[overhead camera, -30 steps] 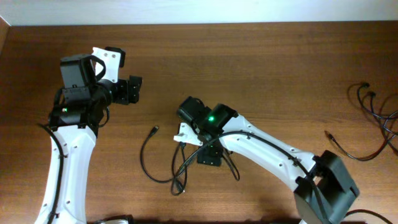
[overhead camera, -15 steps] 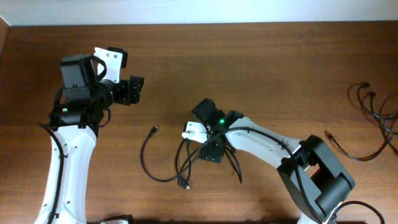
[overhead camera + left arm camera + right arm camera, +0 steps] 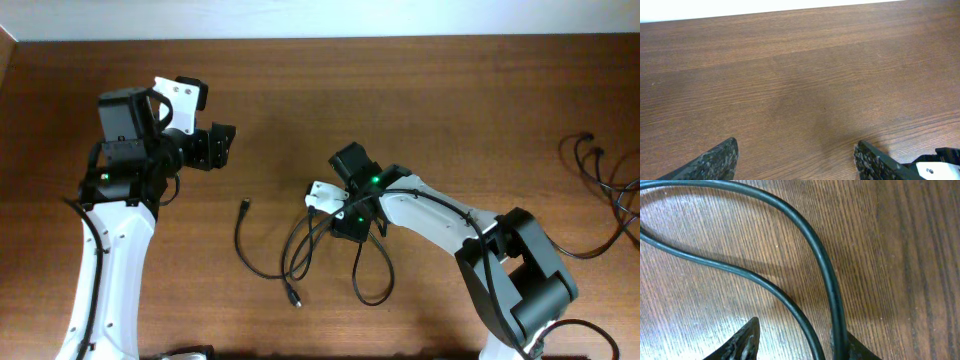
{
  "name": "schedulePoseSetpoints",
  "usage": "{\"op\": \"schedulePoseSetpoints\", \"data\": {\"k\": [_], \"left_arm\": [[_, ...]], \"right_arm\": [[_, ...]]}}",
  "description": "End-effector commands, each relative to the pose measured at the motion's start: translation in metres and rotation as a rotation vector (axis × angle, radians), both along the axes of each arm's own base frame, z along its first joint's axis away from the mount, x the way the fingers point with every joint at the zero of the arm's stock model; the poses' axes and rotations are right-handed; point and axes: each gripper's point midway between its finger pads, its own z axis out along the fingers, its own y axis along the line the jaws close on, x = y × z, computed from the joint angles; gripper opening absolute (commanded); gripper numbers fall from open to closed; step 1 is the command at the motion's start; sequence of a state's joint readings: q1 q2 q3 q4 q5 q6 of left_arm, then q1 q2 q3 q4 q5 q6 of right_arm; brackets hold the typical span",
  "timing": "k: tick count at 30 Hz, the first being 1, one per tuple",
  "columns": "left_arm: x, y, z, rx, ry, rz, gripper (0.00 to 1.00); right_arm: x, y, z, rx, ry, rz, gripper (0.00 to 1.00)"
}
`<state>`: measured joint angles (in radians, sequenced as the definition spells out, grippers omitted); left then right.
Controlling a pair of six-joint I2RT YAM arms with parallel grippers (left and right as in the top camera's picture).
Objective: Untangle cables
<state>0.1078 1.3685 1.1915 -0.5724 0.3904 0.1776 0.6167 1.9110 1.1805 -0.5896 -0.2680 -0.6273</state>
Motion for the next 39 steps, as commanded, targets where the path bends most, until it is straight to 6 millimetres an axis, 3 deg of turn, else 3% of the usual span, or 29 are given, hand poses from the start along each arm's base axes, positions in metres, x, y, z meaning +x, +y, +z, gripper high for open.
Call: {"op": "schedulePoseSetpoints", "data": {"k": [1, 2, 4, 7, 8, 9, 10, 12, 13, 14, 15, 18, 19, 20, 21, 24, 26, 27, 28, 29, 31, 33, 35, 36, 37, 38, 39], "left_arm": [[0.000, -0.004, 0.015, -0.011, -0.037, -0.013, 0.75], [0.000, -0.004, 0.015, -0.012, -0.037, -0.013, 0.75], [0.000, -0.004, 0.015, -0.012, -0.037, -0.012, 0.72], [-0.002, -0.004, 0.013, -0.013, -0.025, -0.012, 0.71], [-0.002, -0.004, 0.012, -0.013, -0.020, -0.012, 0.71], [-0.003, -0.004, 0.012, -0.014, -0.018, -0.012, 0.71], [-0.004, -0.004, 0.011, -0.015, -0.010, -0.012, 0.71], [-0.007, -0.005, 0.007, -0.017, 0.008, -0.012, 0.70], [-0.009, -0.005, 0.005, -0.018, 0.022, -0.012, 0.69], [-0.010, -0.007, 0.004, -0.019, 0.026, -0.017, 0.69], [-0.011, -0.012, 0.004, -0.018, 0.026, -0.032, 0.69], [-0.013, -0.036, 0.004, -0.015, 0.027, -0.093, 0.69], [-0.016, -0.048, 0.003, -0.015, 0.034, -0.123, 0.69], [-0.022, -0.061, 0.000, -0.014, 0.051, -0.160, 0.69], [-0.027, -0.070, -0.003, -0.014, 0.070, -0.182, 0.69], [-0.034, -0.080, -0.006, -0.014, 0.092, -0.213, 0.69], [-0.035, -0.080, -0.007, -0.014, 0.096, -0.213, 0.69], [-0.035, -0.080, -0.007, -0.014, 0.097, -0.213, 0.69], [-0.035, -0.080, -0.007, -0.014, 0.097, -0.213, 0.69], [-0.035, -0.080, -0.007, -0.014, 0.096, -0.213, 0.69], [-0.035, -0.080, -0.007, -0.014, 0.100, -0.213, 0.70], [-0.037, -0.080, -0.009, -0.014, 0.111, -0.213, 0.70], [-0.037, -0.080, -0.009, -0.014, 0.111, -0.213, 0.70], [-0.037, -0.080, -0.009, -0.014, 0.112, -0.213, 0.70], [-0.038, -0.080, -0.010, -0.014, 0.116, -0.213, 0.70], [-0.039, -0.080, -0.010, -0.014, 0.120, -0.213, 0.70], [-0.039, -0.080, -0.010, -0.014, 0.119, -0.213, 0.70]], "right_arm": [[-0.004, 0.000, -0.005, 0.008, 0.048, -0.057, 0.04], [-0.002, 0.001, -0.002, 0.011, 0.056, -0.105, 0.04], [0.016, 0.009, 0.046, 0.062, 0.000, -0.185, 0.04], [0.045, 0.001, 0.161, 0.076, -0.218, -0.240, 0.04], [0.055, -0.015, 0.203, 0.040, -0.321, -0.285, 0.04], [0.064, -0.028, 0.231, 0.006, -0.413, -0.331, 0.04], [0.082, -0.054, 0.267, -0.056, -0.563, -0.456, 0.04], [0.111, -0.117, 0.315, -0.217, -0.803, -0.698, 0.04], [0.123, -0.162, 0.335, -0.296, -0.907, -0.893, 0.04], [0.133, -0.233, 0.360, -0.344, -1.020, -1.217, 0.04], [0.134, -0.285, 0.367, -0.324, -1.027, -1.412, 0.04], [0.127, -0.408, 0.358, -0.239, -0.904, -1.659, 0.04], [0.121, -0.439, 0.352, -0.158, -0.857, -1.754, 0.04], [0.101, -0.498, 0.340, -0.031, -0.765, -1.872, 0.04], [0.090, -0.524, 0.331, 0.077, -0.703, -1.936, 0.04], [0.073, -0.570, 0.303, 0.267, -0.562, -2.032, 0.04], [0.066, -0.595, 0.268, 0.324, -0.445, -2.129, 0.04], [0.080, -0.586, 0.258, 0.429, -0.371, -2.070, 0.23], [0.095, -0.567, 0.259, 0.545, -0.313, -1.964, 0.99], [0.110, -0.545, 0.265, 0.642, -0.271, -1.844, 0.99], [0.120, -0.517, 0.260, 0.640, -0.208, -1.804, 0.99], [0.097, -0.520, 0.225, 0.367, -0.138, -2.012, 0.99], [0.104, -0.468, 0.211, 0.275, -0.035, -1.915, 0.99], [0.104, -0.452, 0.198, 0.143, -0.032, -1.850, 0.99], [0.100, -0.449, 0.187, 0.027, -0.036, -1.818, 0.99], [0.085, -0.452, 0.164, -0.171, -0.020, -1.814, 0.96], [0.076, -0.451, 0.146, -0.250, 0.015, -1.816, 0.91]]}}
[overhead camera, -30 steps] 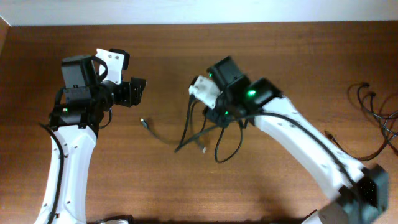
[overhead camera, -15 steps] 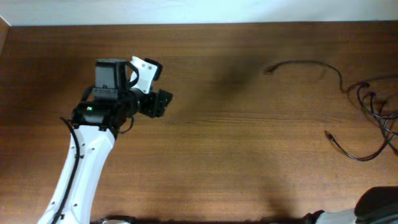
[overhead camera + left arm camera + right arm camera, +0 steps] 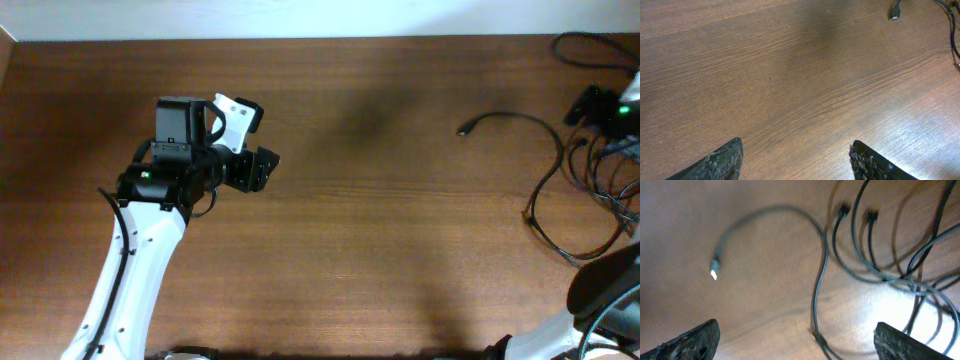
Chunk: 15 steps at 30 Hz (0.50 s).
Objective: Untangle cables
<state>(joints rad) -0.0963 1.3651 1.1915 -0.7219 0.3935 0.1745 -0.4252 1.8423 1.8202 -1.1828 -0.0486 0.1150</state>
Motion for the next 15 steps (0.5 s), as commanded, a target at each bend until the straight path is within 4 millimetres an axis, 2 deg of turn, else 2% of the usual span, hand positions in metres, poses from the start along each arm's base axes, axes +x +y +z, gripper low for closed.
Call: {"op": "schedulePoseSetpoints", "data": {"k": [1, 2, 3, 4, 7, 8, 10, 11, 12, 13, 15], "left_arm": [[0.000, -0.003, 0.012, -0.013, -0.027, -0.008, 0.70], [0.000, -0.003, 0.012, -0.012, -0.025, -0.008, 0.70], [-0.001, -0.003, 0.011, -0.012, -0.020, -0.008, 0.70], [-0.003, -0.002, 0.010, -0.011, -0.010, -0.008, 0.70], [-0.006, -0.002, 0.007, -0.009, 0.009, -0.008, 0.69], [-0.008, -0.002, 0.005, -0.008, 0.018, -0.008, 0.69], [-0.010, -0.002, 0.004, -0.008, 0.027, -0.008, 0.70], [-0.010, -0.002, 0.004, -0.007, 0.028, -0.008, 0.70], [-0.010, -0.002, 0.004, -0.008, 0.027, -0.008, 0.69], [-0.010, -0.002, 0.004, -0.007, 0.028, -0.008, 0.70], [-0.010, -0.002, 0.004, -0.007, 0.028, -0.008, 0.69]], "right_arm": [[-0.047, -0.019, -0.069, -0.115, 0.287, -0.146, 0.91], [-0.068, -0.022, -0.093, -0.105, 0.339, -0.305, 0.92], [-0.079, -0.020, -0.113, -0.083, 0.359, -0.366, 0.92], [-0.093, -0.014, -0.147, -0.074, 0.385, -0.369, 0.92], [-0.098, 0.014, -0.194, 0.047, 0.347, -0.335, 0.87], [-0.102, 0.018, -0.202, 0.058, 0.348, -0.334, 0.86], [-0.106, 0.022, -0.209, 0.073, 0.348, -0.331, 0.52], [-0.105, 0.023, -0.209, 0.076, 0.345, -0.330, 0.45], [-0.103, 0.022, -0.209, 0.077, 0.335, -0.329, 0.14], [-0.097, 0.020, -0.209, 0.071, 0.310, -0.330, 0.04], [-0.067, 0.005, -0.204, 0.036, 0.176, -0.333, 0.04]]}}
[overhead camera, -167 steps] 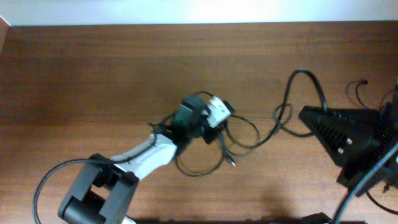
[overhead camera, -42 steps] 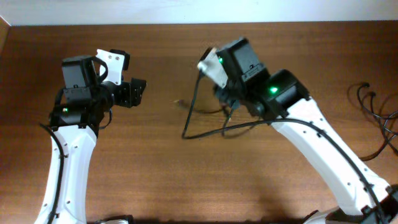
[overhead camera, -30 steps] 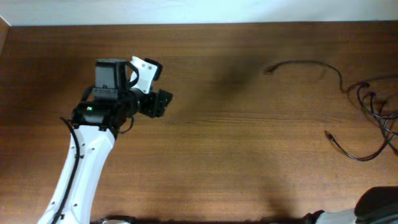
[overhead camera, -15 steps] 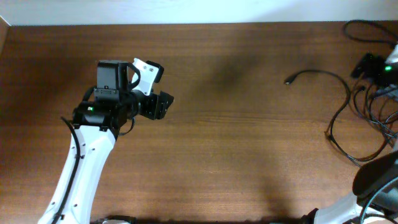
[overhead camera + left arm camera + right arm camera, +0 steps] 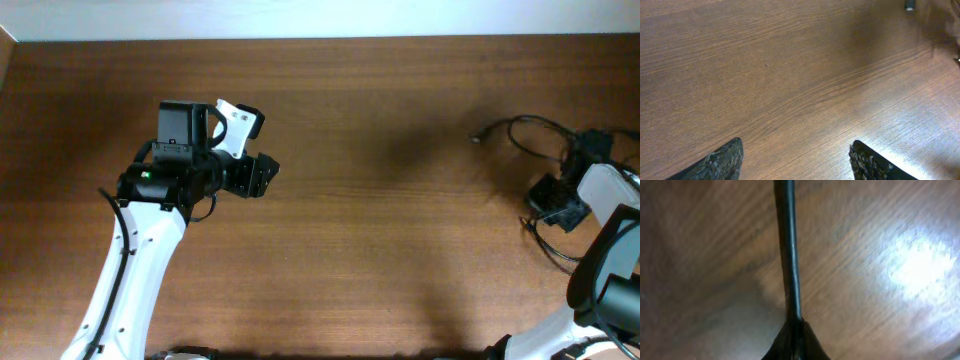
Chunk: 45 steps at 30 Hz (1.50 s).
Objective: Untangle cables
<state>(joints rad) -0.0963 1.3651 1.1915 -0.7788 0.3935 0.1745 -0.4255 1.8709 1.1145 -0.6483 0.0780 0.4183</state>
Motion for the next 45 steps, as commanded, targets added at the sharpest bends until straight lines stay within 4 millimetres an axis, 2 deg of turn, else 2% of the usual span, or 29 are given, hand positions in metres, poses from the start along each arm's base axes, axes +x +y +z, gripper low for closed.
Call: {"op": "schedulePoseSetpoints", "data": {"k": [1, 2, 3, 4, 6, 8, 9, 11, 12, 13, 14, 17, 19, 20, 21, 23, 24, 26, 28, 30, 31, 32, 35, 37, 38, 39, 41, 43, 45], "left_arm": [[0.001, -0.003, 0.012, -0.012, -0.029, -0.008, 0.70], [0.001, -0.003, 0.012, -0.012, -0.029, -0.008, 0.71], [0.001, -0.003, 0.012, -0.012, -0.030, -0.008, 0.71], [0.001, -0.003, 0.012, -0.012, -0.029, -0.008, 0.71], [-0.002, -0.002, 0.010, -0.011, -0.017, -0.008, 0.71], [-0.005, -0.002, 0.008, -0.009, 0.002, -0.008, 0.71], [-0.007, -0.002, 0.006, -0.008, 0.011, -0.008, 0.71], [-0.008, -0.002, 0.006, -0.008, 0.015, -0.007, 0.71], [-0.008, -0.002, 0.006, -0.008, 0.015, -0.007, 0.71], [-0.008, -0.002, 0.006, -0.008, 0.015, -0.007, 0.71], [-0.008, -0.002, 0.006, -0.008, 0.015, -0.007, 0.72], [-0.008, -0.002, 0.006, -0.008, 0.016, -0.007, 0.71], [-0.006, 0.000, 0.005, 0.020, -0.003, -0.025, 0.70], [-0.004, 0.009, 0.003, 0.065, -0.006, 0.006, 0.69], [0.000, 0.024, -0.001, 0.141, -0.011, 0.059, 0.68], [-0.004, 0.025, 0.013, 0.143, -0.058, 0.057, 0.75], [-0.008, 0.025, 0.026, 0.143, -0.101, 0.053, 0.75], [-0.030, 0.029, 0.077, 0.138, -0.268, 0.061, 0.79], [-0.056, 0.047, 0.118, 0.183, -0.417, 0.139, 0.81], [-0.092, 0.050, 0.139, 0.170, -0.493, 0.147, 0.82], [-0.101, 0.051, 0.139, 0.168, -0.503, 0.148, 0.82], [-0.108, 0.052, 0.139, 0.165, -0.517, 0.149, 0.82], [-0.130, 0.051, 0.155, 0.141, -0.600, 0.146, 0.82], [-0.150, 0.051, 0.164, 0.125, -0.654, 0.142, 0.82], [-0.161, 0.052, 0.168, 0.120, -0.681, 0.142, 0.82], [-0.174, 0.053, 0.173, 0.115, -0.715, 0.145, 0.82], [-0.194, 0.055, 0.178, 0.118, -0.771, 0.144, 0.82], [-0.212, 0.060, 0.182, 0.125, -0.820, 0.159, 0.87], [-0.227, 0.070, 0.176, 0.152, -0.826, 0.203, 0.88]], "right_arm": [[0.020, -0.010, -0.003, -0.041, -0.073, 0.016, 0.04], [0.034, -0.017, 0.007, -0.071, -0.113, 0.055, 0.04], [0.063, -0.034, 0.036, -0.139, -0.185, 0.118, 0.04], [0.084, -0.050, 0.068, -0.186, -0.242, 0.142, 0.04], [0.114, -0.092, 0.152, -0.286, -0.370, 0.117, 0.04], [0.111, -0.138, 0.231, -0.375, -0.468, 0.034, 0.04], [0.094, -0.168, 0.266, -0.424, -0.503, -0.032, 0.04], [0.063, -0.201, 0.275, -0.436, -0.495, -0.116, 0.04], [0.052, -0.209, 0.259, -0.352, -0.505, -0.129, 0.11], [0.055, -0.205, 0.246, -0.278, -0.522, -0.111, 0.66], [0.059, -0.198, 0.229, -0.212, -0.511, -0.095, 0.99], [0.087, -0.153, 0.192, -0.109, -0.428, 0.025, 0.99], [0.143, -0.063, 0.198, -0.070, -0.474, 0.423, 0.99], [0.154, -0.028, 0.197, -0.089, -0.442, 0.551, 0.99], [0.165, 0.023, 0.196, -0.132, -0.378, 0.715, 0.99], [0.166, 0.131, 0.203, -0.187, -0.290, 1.003, 0.94], [0.161, 0.161, 0.210, -0.220, -0.273, 1.064, 0.93], [0.135, 0.225, 0.241, -0.239, -0.306, 1.196, 0.93], [0.090, 0.270, 0.282, -0.232, -0.369, 1.290, 0.93], [0.039, 0.303, 0.335, -0.195, -0.513, 1.281, 0.93], [0.022, 0.311, 0.354, -0.202, -0.571, 1.282, 0.92], [0.008, 0.310, 0.368, -0.241, -0.599, 1.255, 0.93], [-0.060, 0.297, 0.409, -0.325, -0.691, 1.189, 0.92], [-0.118, 0.267, 0.435, -0.345, -0.803, 1.107, 0.92], [-0.133, 0.255, 0.439, -0.336, -0.840, 1.074, 0.92], [-0.153, 0.237, 0.435, -0.290, -0.886, 1.038, 0.92], [-0.166, 0.219, 0.414, -0.257, -0.911, 1.016, 0.92], [-0.167, 0.203, 0.367, -0.280, -0.889, 0.934, 0.92], [-0.161, 0.212, 0.319, -0.265, -0.892, 0.866, 0.92]]}}
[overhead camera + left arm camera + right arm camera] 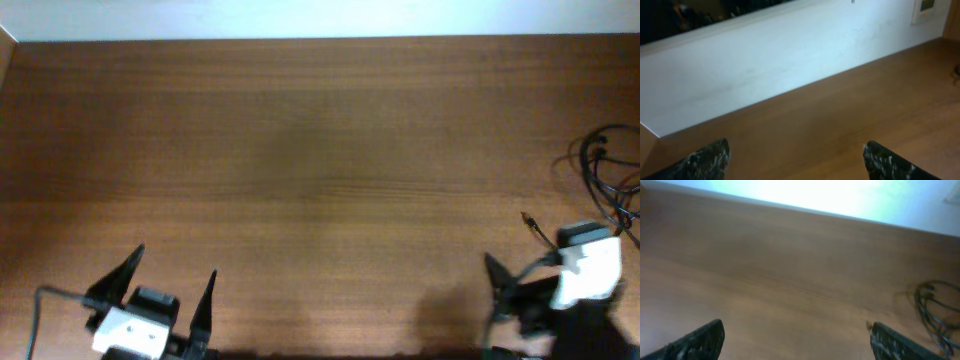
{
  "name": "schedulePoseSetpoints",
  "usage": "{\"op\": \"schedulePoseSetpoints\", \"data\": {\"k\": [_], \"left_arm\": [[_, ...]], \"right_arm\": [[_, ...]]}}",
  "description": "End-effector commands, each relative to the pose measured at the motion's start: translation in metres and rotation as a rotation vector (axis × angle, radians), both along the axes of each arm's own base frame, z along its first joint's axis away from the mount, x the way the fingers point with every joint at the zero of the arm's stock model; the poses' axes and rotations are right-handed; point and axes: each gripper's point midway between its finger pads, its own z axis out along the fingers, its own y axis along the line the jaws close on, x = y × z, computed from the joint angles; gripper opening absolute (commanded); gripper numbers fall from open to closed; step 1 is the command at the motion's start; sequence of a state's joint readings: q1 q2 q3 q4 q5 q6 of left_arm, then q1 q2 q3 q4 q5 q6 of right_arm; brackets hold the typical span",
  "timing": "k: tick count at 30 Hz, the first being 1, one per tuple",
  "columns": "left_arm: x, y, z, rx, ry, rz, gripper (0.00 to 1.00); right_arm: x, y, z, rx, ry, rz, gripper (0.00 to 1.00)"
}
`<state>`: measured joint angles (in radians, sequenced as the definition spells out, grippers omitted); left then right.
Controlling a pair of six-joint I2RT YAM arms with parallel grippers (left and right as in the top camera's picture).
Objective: Untangle cables
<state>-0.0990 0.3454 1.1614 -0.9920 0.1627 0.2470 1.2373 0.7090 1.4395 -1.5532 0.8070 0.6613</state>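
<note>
A bundle of black cables [612, 175] lies at the table's far right edge; it also shows as the cable loops [932, 305] in the right wrist view. One loose cable end [527, 218] lies just left of the bundle, close to my right arm. My right gripper [797, 342] is open and holds nothing; it sits low at the front right [503, 300]. At the front left, my left gripper [165, 290] is also open and empty [797, 162], facing across the bare wood toward the white wall.
The brown wooden table [320, 150] stretches between both arms. A white wall [790, 55] borders its far edge. The table's left corner [8, 40] shows at the top left.
My right gripper was shut on a cable at the right edge; it is now open and back at the front edge. My left arm has gone from mid-table left to the front edge.
At first my right gripper was down among tangled cables at mid-table. Then the middle was bare, cables lay at the far right and my right gripper stood open over them. It then shut on one cable there. Now both arms are back, open.
</note>
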Motion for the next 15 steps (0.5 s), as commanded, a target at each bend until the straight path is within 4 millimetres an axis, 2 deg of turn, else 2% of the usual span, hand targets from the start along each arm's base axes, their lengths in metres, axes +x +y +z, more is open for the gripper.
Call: {"op": "schedulePoseSetpoints", "data": {"k": [1, 3, 4, 5, 8, 9, 10, 12, 14, 15], "left_arm": [[-0.023, 0.015, -0.014, 0.029, 0.003, 0.071, 0.88], [-0.031, 0.016, -0.021, 0.031, 0.016, 0.071, 0.88], [-0.031, 0.016, -0.022, 0.031, 0.017, 0.071, 0.89], [-0.031, 0.016, -0.022, 0.031, 0.017, 0.070, 0.89], [-0.031, 0.016, -0.022, 0.031, 0.018, 0.070, 0.89], [-0.031, 0.016, -0.022, 0.031, 0.019, 0.070, 0.89], [-0.031, 0.016, -0.022, 0.031, 0.019, 0.070, 0.89], [-0.031, 0.016, -0.022, 0.030, 0.020, 0.069, 0.89], [-0.031, 0.014, -0.023, 0.029, 0.023, 0.059, 0.89], [-0.032, 0.011, -0.024, 0.026, 0.028, 0.044, 0.90]], "right_arm": [[0.019, 0.020, -0.055, 0.139, -0.054, -0.143, 0.92], [0.032, 0.046, -0.075, 0.288, -0.136, -0.179, 0.93], [0.033, 0.051, -0.088, 0.268, -0.158, -0.181, 0.95], [0.033, 0.049, -0.101, 0.218, -0.169, -0.186, 0.98], [0.037, 0.026, -0.128, 0.029, -0.239, -0.256, 0.99], [0.035, 0.025, -0.145, -0.027, -0.203, -0.230, 0.99], [0.034, 0.027, -0.152, -0.020, -0.181, -0.222, 0.99], [0.034, 0.029, -0.151, 0.042, -0.181, -0.247, 0.99], [0.037, 0.040, -0.143, 0.120, -0.196, -0.246, 0.99], [0.038, 0.045, -0.140, 0.080, -0.209, -0.210, 0.99]]}}
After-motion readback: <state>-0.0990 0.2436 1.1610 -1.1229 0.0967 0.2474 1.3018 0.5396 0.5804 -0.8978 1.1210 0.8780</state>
